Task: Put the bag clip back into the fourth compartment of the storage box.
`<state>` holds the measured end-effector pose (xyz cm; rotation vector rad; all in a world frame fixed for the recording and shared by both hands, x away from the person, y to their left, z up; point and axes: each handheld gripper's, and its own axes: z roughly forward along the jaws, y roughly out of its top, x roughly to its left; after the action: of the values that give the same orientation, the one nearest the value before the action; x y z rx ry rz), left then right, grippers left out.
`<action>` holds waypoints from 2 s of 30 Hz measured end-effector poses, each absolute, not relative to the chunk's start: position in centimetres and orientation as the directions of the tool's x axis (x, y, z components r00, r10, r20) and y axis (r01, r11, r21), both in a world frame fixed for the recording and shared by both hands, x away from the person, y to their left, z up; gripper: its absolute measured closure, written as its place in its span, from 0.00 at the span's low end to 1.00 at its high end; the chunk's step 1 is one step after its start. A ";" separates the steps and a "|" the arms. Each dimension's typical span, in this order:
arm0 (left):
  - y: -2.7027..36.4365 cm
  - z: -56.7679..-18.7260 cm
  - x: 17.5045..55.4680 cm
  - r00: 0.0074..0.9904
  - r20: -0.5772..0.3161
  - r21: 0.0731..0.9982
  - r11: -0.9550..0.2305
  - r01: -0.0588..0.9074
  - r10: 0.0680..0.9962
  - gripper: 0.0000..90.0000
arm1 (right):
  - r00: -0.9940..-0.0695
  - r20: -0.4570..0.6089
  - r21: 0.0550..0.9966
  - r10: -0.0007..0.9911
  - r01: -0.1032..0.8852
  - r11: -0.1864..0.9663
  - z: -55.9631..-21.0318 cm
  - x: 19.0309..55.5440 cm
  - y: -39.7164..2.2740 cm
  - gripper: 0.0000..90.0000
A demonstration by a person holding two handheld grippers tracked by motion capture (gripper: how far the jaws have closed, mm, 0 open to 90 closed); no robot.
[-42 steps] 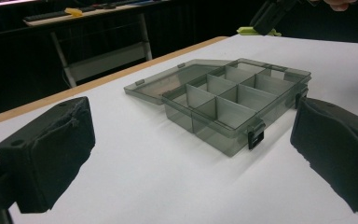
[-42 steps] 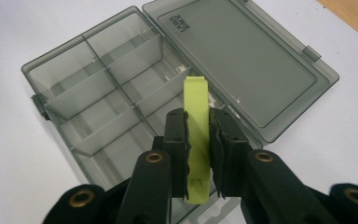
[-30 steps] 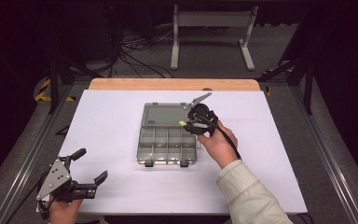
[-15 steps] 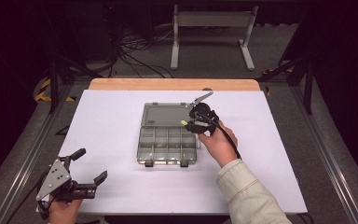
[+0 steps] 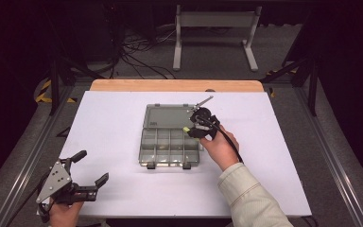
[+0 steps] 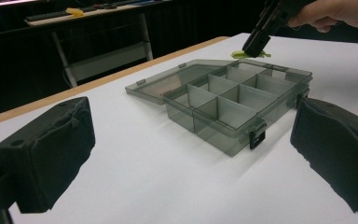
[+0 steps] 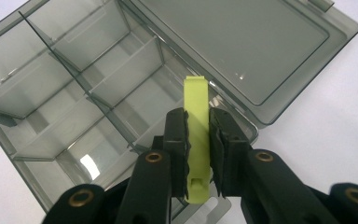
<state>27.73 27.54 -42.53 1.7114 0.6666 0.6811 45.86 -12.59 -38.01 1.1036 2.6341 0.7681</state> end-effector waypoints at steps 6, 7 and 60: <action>27.6 -42.5 27.7 0.674 0.104 0.972 -0.220 0.089 0.732 0.01 | -0.698 0.035 0.499 0.715 0.632 0.593 -38.5 46.1 -12.5 0.87; 27.6 -42.5 27.7 0.673 0.103 0.972 -0.217 0.087 0.733 0.01 | -0.698 0.038 0.499 0.715 0.633 0.592 -38.6 46.1 -12.5 0.87; 27.5 -42.5 27.7 0.675 0.099 0.973 -0.214 0.089 0.731 0.01 | -0.738 -0.025 0.678 0.674 0.483 0.554 -34.2 41.3 -13.8 0.24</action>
<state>27.75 27.52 -42.48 1.7076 0.6668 0.6765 41.29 -13.82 -34.15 0.9593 2.5091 0.9672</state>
